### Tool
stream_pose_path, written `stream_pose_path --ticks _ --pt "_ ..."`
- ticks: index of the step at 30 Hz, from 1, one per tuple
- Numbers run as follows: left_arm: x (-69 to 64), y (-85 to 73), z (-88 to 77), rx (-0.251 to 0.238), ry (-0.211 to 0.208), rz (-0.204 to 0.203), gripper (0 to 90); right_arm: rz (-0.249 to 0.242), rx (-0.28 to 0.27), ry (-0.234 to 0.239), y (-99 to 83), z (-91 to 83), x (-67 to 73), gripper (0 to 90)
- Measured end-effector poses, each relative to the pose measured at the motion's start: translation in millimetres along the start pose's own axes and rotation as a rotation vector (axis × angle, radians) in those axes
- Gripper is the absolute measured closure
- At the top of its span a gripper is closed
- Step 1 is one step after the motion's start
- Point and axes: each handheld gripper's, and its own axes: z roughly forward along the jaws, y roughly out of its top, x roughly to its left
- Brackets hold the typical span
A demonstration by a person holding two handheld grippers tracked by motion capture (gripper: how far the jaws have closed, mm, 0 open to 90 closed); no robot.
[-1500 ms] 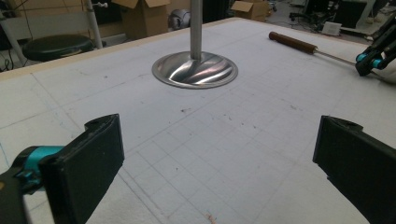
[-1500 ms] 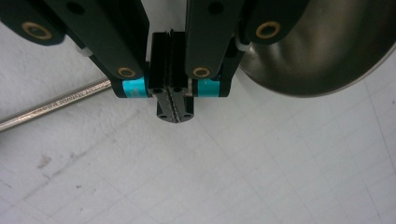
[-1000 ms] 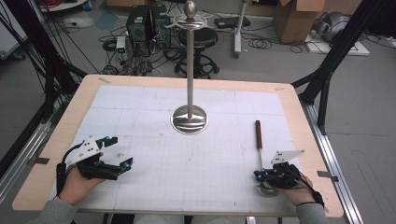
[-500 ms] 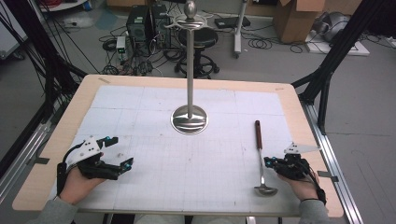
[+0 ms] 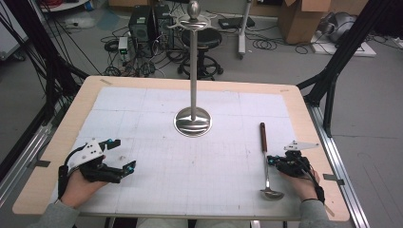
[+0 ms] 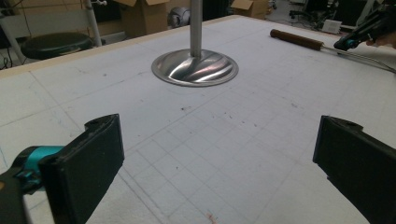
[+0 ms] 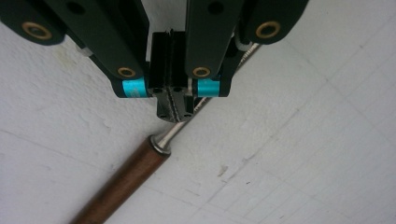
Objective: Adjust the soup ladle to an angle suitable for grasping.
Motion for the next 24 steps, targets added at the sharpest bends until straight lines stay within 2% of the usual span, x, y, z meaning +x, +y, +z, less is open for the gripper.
stream_pose_path --ticks 15,22,24 --pt "-0.3 -0.3 -0.4 0.006 0.003 0.001 2.5 -0.015 0.010 0.001 5.5 5.4 1.2 90.0" --pt "-0.9 -0.9 -1.7 0.006 0.000 0.000 2.5 0.013 0.012 -0.007 13.2 10.7 -5.3 90.0" --pt "-0.6 -1.3 -2.5 0.005 0.001 -0.004 2.5 0.036 0.008 -0.035 13.7 10.6 -10.0 90.0"
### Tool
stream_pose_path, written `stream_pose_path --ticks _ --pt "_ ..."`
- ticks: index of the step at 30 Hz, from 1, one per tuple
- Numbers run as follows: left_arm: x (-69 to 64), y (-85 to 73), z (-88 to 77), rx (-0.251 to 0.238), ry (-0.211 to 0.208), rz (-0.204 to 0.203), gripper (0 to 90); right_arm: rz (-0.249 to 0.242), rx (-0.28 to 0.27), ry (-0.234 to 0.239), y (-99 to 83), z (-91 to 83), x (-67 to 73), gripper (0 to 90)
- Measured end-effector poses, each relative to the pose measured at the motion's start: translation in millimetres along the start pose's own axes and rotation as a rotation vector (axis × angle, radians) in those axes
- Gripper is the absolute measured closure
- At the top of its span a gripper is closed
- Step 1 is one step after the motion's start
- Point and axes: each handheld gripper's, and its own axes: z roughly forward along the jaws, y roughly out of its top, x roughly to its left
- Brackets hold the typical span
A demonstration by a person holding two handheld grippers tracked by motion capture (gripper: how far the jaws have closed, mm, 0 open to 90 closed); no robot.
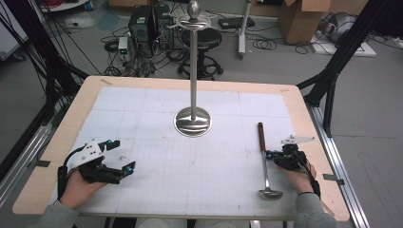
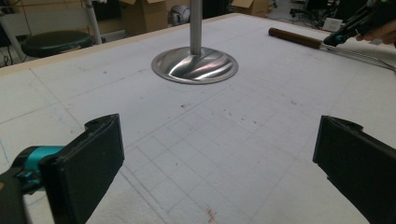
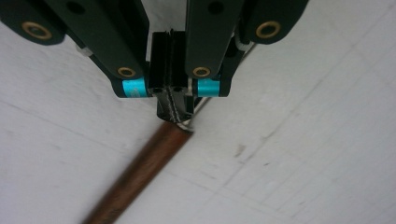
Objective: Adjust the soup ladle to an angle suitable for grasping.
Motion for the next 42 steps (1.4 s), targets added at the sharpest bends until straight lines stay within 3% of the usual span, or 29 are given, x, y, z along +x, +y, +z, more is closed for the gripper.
stream_pose_path --ticks 4,9,14,16,18,20,24,31,33,36,39,42 --pt "-0.5 -0.5 -0.4 0.004 0.000 0.002 2.5 0.037 0.005 -0.017 5.3 3.8 -7.3 90.0" --pt "-0.1 -1.3 -0.8 0.005 0.003 -0.002 2.5 -0.001 0.013 -0.033 17.4 14.3 -7.0 90.0" --pt "-0.5 -1.8 -1.4 0.004 0.007 -0.007 2.5 -0.035 0.007 0.007 23.6 23.6 -5.2 90.0" --pt "-0.4 -2.2 -1.6 0.008 0.007 -0.005 2.5 -0.059 0.026 0.004 27.8 24.7 -2.2 90.0" --pt "-0.2 -2.6 -1.7 0.010 0.011 -0.008 2.5 -0.070 0.034 0.033 30.4 27.2 0.3 90.0" --pt "0.0 -2.8 -1.8 0.009 0.011 -0.009 2.5 -0.095 0.047 0.027 33.6 30.2 4.6 90.0" --pt "0.1 -3.3 -2.4 0.011 0.012 -0.012 2.5 -0.094 0.070 0.012 41.8 35.7 10.1 90.0" --pt "0.0 -4.4 -5.2 0.010 0.017 -0.018 2.5 -0.131 0.084 0.075 50.0 46.9 20.6 90.0" --pt "0.2 -4.6 -6.4 0.010 0.020 -0.017 2.5 -0.142 0.091 0.073 51.7 47.3 21.4 90.0" --pt "0.2 -4.6 -7.4 0.007 0.023 -0.018 2.5 -0.113 0.075 0.134 52.1 46.2 18.8 90.0" --pt "0.1 -4.8 -7.6 0.007 0.024 -0.019 2.5 -0.131 0.092 0.170 53.1 48.9 21.8 90.0" --pt "0.0 -5.4 -7.5 0.013 0.024 -0.018 2.5 -0.154 0.102 0.160 54.3 50.7 24.6 90.0"
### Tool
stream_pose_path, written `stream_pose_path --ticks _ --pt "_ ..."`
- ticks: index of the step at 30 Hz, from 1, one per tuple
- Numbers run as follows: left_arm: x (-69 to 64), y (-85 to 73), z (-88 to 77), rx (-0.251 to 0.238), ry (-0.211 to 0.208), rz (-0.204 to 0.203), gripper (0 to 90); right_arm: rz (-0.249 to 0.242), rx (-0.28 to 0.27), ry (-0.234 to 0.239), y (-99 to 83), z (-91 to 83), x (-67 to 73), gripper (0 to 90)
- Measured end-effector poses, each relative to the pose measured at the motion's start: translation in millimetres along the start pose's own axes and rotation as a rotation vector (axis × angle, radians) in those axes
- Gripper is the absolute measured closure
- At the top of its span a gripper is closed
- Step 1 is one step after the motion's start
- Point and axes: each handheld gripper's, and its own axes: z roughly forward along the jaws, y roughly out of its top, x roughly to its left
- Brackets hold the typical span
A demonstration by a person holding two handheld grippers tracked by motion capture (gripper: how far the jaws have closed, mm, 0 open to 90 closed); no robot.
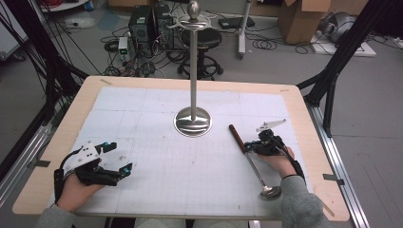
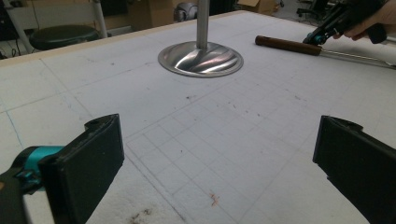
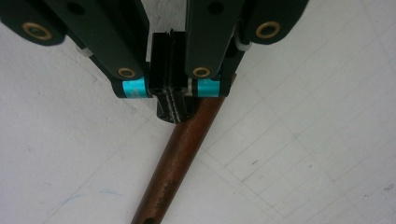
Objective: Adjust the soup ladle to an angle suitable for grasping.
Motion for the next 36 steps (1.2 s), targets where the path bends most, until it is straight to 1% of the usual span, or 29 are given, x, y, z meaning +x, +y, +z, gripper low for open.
stream_pose_path --ticks 2,4,5,6,9,11,12,13,14,15,19,21,24,25,26,28,30,31,32,33,34,36 --pt "0.3 -0.5 0.2 0.004 0.001 -0.002 2.5 -0.003 -0.002 -0.009 1.6 2.1 0.6 90.0" --pt "0.9 -0.7 0.2 0.007 0.004 -0.002 2.5 0.007 -0.007 -0.006 2.2 4.1 0.8 90.0" --pt "0.9 -0.8 0.6 0.002 0.005 -0.007 2.5 0.004 -0.010 -0.004 2.8 4.6 0.2 90.0" --pt "1.3 -0.7 0.5 0.004 0.004 -0.004 2.5 0.012 -0.004 -0.008 3.3 4.7 1.2 90.0" --pt "1.4 -0.6 0.9 0.004 0.005 -0.005 2.5 -0.006 0.024 -0.039 7.2 4.7 5.7 90.0" --pt "0.8 -0.3 0.7 0.002 0.004 -0.005 2.5 -0.030 0.045 -0.054 10.0 5.1 7.7 90.0" --pt "0.6 -0.3 0.5 0.001 0.003 -0.006 2.5 -0.035 0.046 -0.056 11.2 5.8 7.8 90.0" --pt "0.6 -0.2 0.3 0.000 0.002 -0.005 2.5 -0.030 0.050 -0.057 11.6 5.8 8.1 90.0" --pt "0.7 -0.2 0.0 0.001 0.002 -0.004 2.5 -0.027 0.045 -0.052 11.8 6.0 8.3 90.0" --pt "0.7 -0.3 0.0 0.001 0.002 -0.004 2.5 -0.024 0.041 -0.036 12.0 6.7 8.7 90.0" --pt "1.1 -0.5 0.2 0.004 0.005 -0.004 2.5 -0.057 0.032 -0.007 16.1 13.2 16.3 90.0" --pt "1.0 -0.4 0.3 0.002 0.005 -0.005 2.5 -0.067 0.044 -0.010 19.2 14.9 19.1 90.0" --pt "0.9 -0.4 0.3 0.002 0.006 -0.005 2.5 -0.076 0.054 0.009 22.7 18.2 23.4 90.0" --pt "1.0 -0.5 0.3 0.004 0.005 -0.004 2.5 -0.095 0.056 0.009 23.8 20.0 25.7 90.0" --pt "1.0 -0.5 0.3 0.003 0.004 -0.004 2.5 -0.107 0.057 -0.001 24.8 20.3 27.2 90.0" --pt "1.0 -0.4 0.0 0.004 0.004 -0.002 2.5 -0.096 0.053 0.035 25.3 21.0 28.2 90.0" --pt "1.1 -0.4 0.0 0.003 0.003 -0.003 2.5 -0.117 0.056 0.033 26.3 22.5 31.6 90.0" --pt "1.1 -0.4 0.0 0.003 0.003 -0.003 2.5 -0.113 0.058 0.045 26.9 22.9 32.7 90.0" --pt "1.2 -0.3 0.0 0.003 0.004 -0.001 2.5 -0.122 0.061 0.054 27.5 23.8 33.9 90.0" --pt "1.1 -0.2 0.0 0.001 0.005 -0.002 2.5 -0.132 0.066 0.047 28.5 24.4 36.3 90.0" --pt "1.1 -0.2 -0.1 0.001 0.004 -0.002 2.5 -0.131 0.071 0.060 29.3 24.6 37.6 90.0" --pt "1.0 -0.1 -0.1 0.000 0.005 -0.002 2.5 -0.148 0.079 0.078 30.6 26.5 42.3 90.0"
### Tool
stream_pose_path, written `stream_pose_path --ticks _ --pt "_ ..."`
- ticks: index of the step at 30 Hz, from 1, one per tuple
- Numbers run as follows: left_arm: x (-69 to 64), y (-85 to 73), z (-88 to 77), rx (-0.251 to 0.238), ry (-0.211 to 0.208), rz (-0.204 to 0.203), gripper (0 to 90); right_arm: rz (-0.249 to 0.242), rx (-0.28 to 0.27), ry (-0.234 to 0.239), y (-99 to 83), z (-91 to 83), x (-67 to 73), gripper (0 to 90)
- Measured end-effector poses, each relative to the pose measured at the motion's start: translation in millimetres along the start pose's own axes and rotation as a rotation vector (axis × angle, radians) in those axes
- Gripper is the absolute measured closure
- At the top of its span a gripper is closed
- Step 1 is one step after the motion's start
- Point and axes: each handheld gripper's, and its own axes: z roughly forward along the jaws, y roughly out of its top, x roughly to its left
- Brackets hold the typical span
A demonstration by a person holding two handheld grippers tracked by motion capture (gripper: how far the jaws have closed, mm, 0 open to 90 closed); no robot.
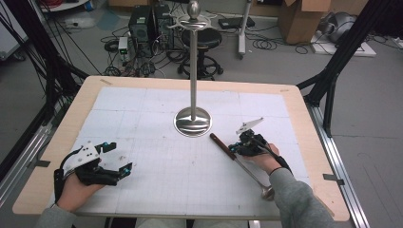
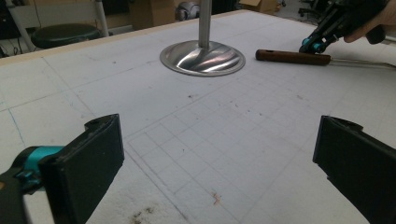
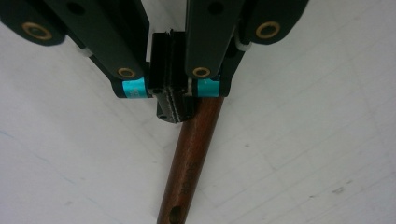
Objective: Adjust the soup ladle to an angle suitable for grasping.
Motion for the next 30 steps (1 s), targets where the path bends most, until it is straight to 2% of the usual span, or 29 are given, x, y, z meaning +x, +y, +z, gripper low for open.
stream_pose_path --ticks 4,6,7,8,10,13,15,19,27,30 --pt "-0.1 -0.1 0.1 0.001 -0.003 0.000 2.5 -0.031 0.007 0.009 4.4 3.6 7.6 90.0" --pt "-0.3 -0.1 0.4 0.001 -0.002 -0.001 2.5 -0.031 0.023 -0.007 7.5 4.9 13.0 90.0" --pt "0.0 0.0 0.2 0.002 -0.002 0.001 2.5 -0.029 0.026 0.002 8.4 5.2 14.9 90.0" --pt "-0.3 0.0 0.4 -0.001 -0.001 0.000 2.5 -0.045 0.030 0.018 9.8 7.1 19.2 90.0" --pt "-0.2 0.1 0.2 0.000 -0.003 0.003 2.5 -0.083 0.045 -0.008 12.9 8.7 26.3 90.0" --pt "-0.4 0.6 -0.3 -0.004 -0.003 0.004 2.5 -0.070 0.049 -0.012 13.2 8.4 27.5 90.0" --pt "-0.2 0.6 -0.3 -0.005 -0.003 0.003 2.5 -0.060 0.050 0.002 13.0 8.2 27.7 90.0" --pt "-0.1 0.7 -0.3 -0.004 -0.003 0.005 2.5 -0.086 0.049 0.045 13.6 9.7 33.3 90.0" --pt "-0.6 1.8 -1.8 -0.012 0.001 0.006 2.5 -0.174 0.060 0.137 13.6 11.2 41.6 90.0" --pt "-0.7 1.9 -1.8 -0.012 0.000 0.007 2.5 -0.218 0.058 0.141 13.4 11.3 42.8 90.0"
